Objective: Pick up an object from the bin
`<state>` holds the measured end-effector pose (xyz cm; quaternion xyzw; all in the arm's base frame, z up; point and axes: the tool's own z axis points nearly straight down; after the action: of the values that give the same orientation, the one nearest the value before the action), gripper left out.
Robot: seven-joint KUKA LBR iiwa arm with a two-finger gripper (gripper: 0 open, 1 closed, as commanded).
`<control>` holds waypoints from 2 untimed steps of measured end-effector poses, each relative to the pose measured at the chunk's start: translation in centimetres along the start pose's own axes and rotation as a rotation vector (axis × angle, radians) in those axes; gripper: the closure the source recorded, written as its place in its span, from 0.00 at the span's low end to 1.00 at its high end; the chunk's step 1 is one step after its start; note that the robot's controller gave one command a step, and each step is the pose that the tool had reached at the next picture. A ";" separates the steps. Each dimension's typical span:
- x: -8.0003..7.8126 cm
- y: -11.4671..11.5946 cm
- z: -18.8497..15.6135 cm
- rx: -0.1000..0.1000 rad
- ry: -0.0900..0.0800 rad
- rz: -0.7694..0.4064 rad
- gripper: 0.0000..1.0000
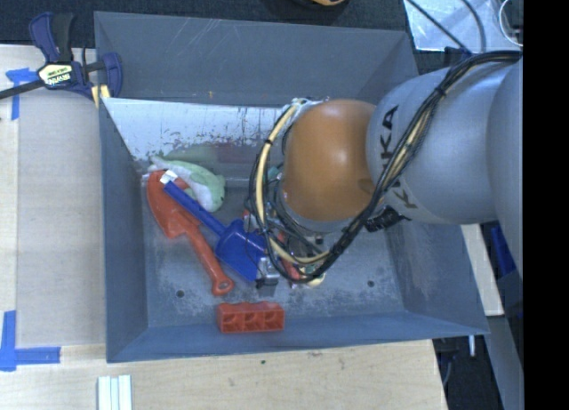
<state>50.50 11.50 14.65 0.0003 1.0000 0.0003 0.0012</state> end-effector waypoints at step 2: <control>-5.4 3.9 0.1 -0.001 -0.005 0.101 0.00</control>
Offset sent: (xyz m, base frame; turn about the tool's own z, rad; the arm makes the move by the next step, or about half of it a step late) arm 0.0524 0.0390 -0.0024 0.1035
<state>55.88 15.40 14.52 0.0506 0.9987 0.0010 0.0035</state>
